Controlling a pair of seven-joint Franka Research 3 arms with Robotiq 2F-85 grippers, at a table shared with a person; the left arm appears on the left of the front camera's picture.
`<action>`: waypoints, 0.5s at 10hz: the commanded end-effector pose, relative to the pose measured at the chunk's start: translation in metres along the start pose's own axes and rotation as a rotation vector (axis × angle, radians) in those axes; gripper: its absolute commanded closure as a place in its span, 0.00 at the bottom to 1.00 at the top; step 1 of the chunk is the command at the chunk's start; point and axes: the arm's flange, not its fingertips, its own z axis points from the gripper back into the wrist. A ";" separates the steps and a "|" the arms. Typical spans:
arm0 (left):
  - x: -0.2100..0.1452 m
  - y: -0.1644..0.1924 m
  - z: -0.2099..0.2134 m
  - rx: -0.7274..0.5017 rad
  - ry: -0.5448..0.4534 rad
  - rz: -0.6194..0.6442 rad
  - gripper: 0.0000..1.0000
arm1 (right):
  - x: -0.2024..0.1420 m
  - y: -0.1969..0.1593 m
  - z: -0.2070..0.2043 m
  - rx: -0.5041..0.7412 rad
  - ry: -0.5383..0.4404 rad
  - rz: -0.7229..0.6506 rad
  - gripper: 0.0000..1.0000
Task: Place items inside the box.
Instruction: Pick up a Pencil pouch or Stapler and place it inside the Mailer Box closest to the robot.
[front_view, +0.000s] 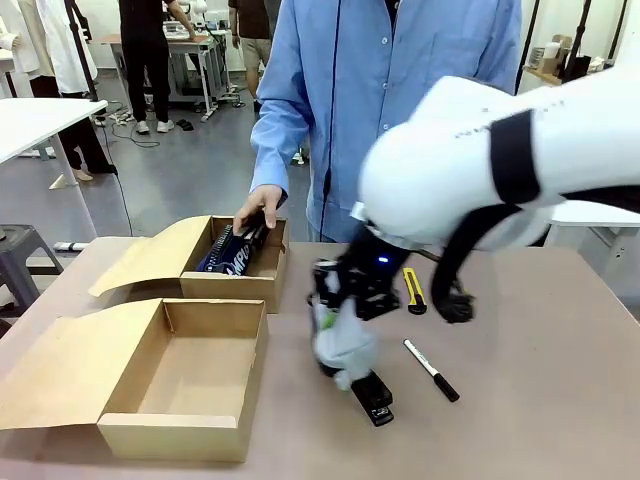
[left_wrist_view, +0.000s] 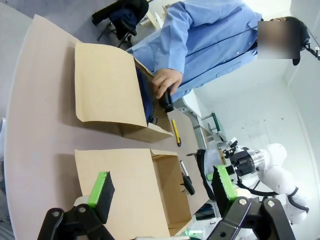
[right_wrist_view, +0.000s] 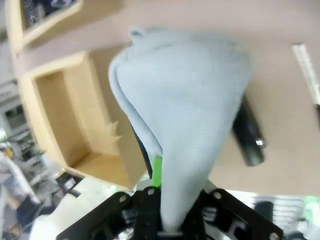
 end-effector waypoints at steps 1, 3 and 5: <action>0.001 0.000 -0.001 -0.017 -0.015 -0.021 0.00 | -0.020 0.059 -0.020 0.073 0.072 0.066 0.88; 0.001 0.000 -0.001 -0.017 -0.015 -0.021 0.00 | -0.051 0.115 -0.041 0.124 0.039 0.026 0.88; 0.001 0.000 -0.001 -0.017 -0.015 -0.021 0.00 | -0.066 0.156 -0.085 0.178 -0.010 0.047 0.88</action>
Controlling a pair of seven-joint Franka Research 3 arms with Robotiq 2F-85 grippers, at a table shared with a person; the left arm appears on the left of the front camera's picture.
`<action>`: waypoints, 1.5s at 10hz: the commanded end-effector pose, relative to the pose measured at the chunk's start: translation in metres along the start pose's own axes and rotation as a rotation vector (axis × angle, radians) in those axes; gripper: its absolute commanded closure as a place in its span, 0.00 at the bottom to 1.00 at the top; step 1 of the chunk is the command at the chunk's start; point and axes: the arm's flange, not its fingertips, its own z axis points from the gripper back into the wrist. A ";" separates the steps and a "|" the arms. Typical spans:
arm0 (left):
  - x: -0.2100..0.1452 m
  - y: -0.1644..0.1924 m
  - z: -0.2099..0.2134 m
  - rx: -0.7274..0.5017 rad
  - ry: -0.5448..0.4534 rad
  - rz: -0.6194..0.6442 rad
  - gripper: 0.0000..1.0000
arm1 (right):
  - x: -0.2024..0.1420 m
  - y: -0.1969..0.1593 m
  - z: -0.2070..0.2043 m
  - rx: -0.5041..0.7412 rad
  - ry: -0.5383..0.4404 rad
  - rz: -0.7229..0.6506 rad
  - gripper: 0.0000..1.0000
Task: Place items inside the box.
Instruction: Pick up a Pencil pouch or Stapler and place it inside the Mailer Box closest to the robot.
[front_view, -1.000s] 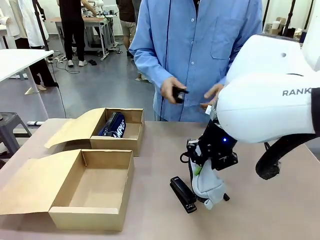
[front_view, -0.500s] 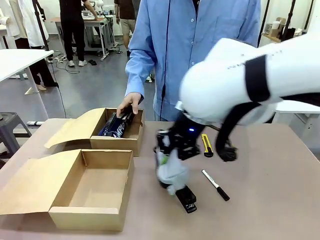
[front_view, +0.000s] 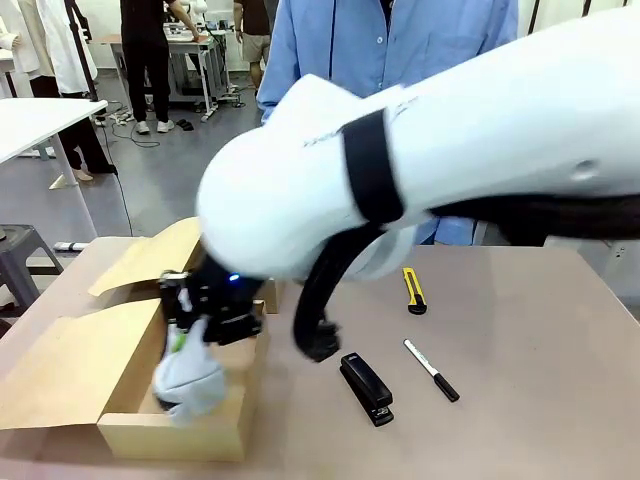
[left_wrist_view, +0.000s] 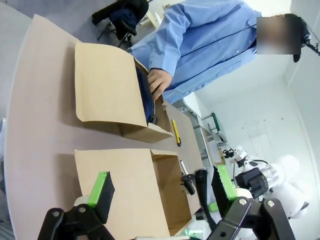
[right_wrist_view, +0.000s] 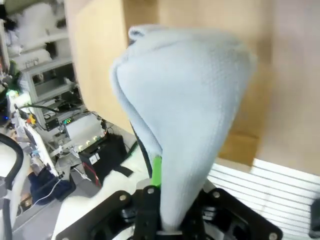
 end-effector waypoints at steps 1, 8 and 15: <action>0.001 0.000 -0.001 -0.017 -0.015 -0.021 0.00 | 0.006 -0.015 0.022 -0.038 0.019 0.003 0.88; 0.001 0.000 -0.001 -0.017 -0.015 -0.021 0.00 | 0.031 0.006 -0.040 -0.038 -0.098 -0.058 0.88; 0.001 0.000 -0.001 -0.017 -0.015 -0.021 0.00 | 0.056 0.011 -0.099 -0.094 -0.060 -0.046 0.88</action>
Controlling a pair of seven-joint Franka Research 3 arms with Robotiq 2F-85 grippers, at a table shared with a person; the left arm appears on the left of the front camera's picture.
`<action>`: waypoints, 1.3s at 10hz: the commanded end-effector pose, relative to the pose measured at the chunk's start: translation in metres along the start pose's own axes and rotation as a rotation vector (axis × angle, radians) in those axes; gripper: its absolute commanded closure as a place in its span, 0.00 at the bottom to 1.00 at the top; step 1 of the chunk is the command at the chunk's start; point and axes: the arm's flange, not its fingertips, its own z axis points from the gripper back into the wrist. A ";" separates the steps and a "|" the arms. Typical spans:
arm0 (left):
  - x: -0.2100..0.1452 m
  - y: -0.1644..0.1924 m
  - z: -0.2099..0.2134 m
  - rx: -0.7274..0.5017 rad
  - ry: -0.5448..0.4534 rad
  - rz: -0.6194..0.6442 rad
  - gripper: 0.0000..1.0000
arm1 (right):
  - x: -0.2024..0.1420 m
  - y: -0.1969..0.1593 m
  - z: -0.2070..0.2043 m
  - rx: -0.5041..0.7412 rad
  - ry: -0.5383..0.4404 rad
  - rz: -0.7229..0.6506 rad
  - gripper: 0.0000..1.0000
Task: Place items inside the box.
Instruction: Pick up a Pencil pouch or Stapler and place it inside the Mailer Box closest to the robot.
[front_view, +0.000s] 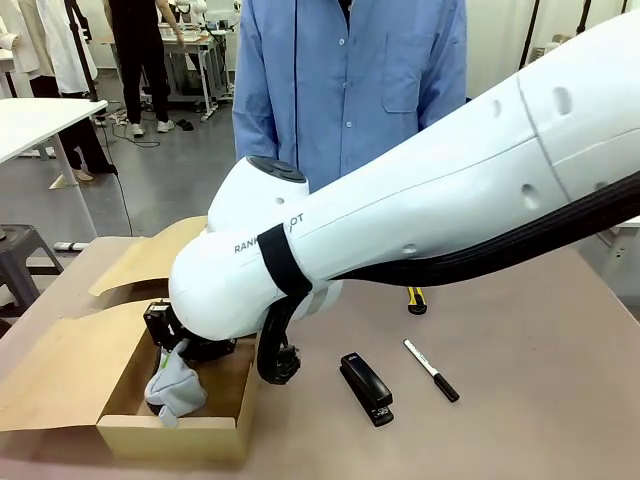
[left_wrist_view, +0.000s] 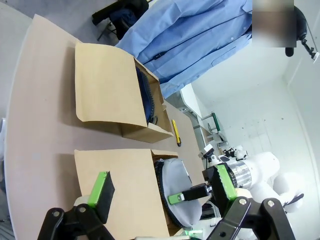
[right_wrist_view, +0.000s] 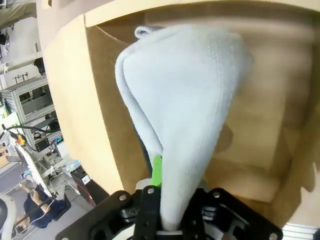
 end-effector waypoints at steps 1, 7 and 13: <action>0.001 0.000 -0.001 -0.018 -0.015 -0.021 0.00 | 0.007 0.015 -0.018 -0.042 -0.026 -0.038 0.88; 0.001 0.000 -0.001 -0.018 -0.015 -0.021 0.00 | 0.027 0.011 -0.045 -0.061 -0.004 -0.076 0.88; 0.001 0.000 -0.001 -0.018 -0.015 -0.021 0.00 | 0.015 0.011 -0.036 -0.106 0.071 -0.046 0.24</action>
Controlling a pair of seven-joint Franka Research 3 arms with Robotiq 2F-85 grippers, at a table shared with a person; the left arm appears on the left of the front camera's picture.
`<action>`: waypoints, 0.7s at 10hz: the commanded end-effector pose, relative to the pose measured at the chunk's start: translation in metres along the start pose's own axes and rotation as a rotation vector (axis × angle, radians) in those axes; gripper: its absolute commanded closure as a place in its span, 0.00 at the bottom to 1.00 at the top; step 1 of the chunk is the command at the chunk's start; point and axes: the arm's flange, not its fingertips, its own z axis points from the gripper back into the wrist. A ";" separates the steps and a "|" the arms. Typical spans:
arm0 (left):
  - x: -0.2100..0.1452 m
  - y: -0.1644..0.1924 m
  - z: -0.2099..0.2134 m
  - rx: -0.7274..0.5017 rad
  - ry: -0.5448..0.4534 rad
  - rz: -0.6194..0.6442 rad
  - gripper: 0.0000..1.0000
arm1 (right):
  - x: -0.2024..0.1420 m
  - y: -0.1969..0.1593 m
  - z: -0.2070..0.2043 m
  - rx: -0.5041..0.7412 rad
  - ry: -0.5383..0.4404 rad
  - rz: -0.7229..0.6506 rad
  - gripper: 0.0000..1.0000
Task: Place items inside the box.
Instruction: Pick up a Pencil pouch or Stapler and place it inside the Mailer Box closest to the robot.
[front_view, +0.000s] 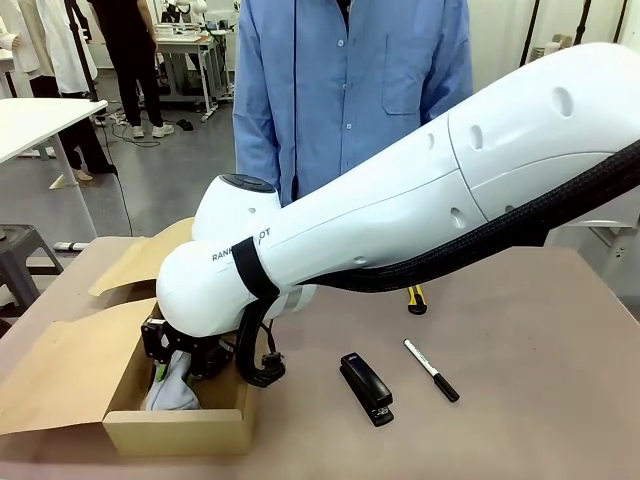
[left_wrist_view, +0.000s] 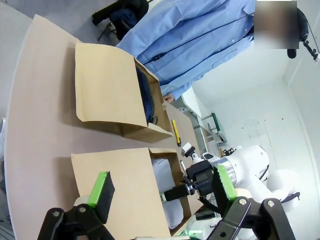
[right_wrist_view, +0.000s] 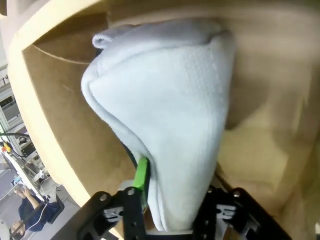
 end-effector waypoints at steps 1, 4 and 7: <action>0.001 0.000 -0.001 -0.017 -0.015 -0.021 0.00 | -0.011 0.005 0.012 0.004 0.003 0.000 0.00; 0.001 0.000 -0.001 -0.017 -0.015 -0.021 0.00 | -0.023 0.001 0.030 0.017 -0.021 0.026 0.00; 0.001 0.000 -0.001 -0.017 -0.015 -0.021 0.00 | -0.043 -0.002 0.057 -0.031 -0.053 0.062 0.00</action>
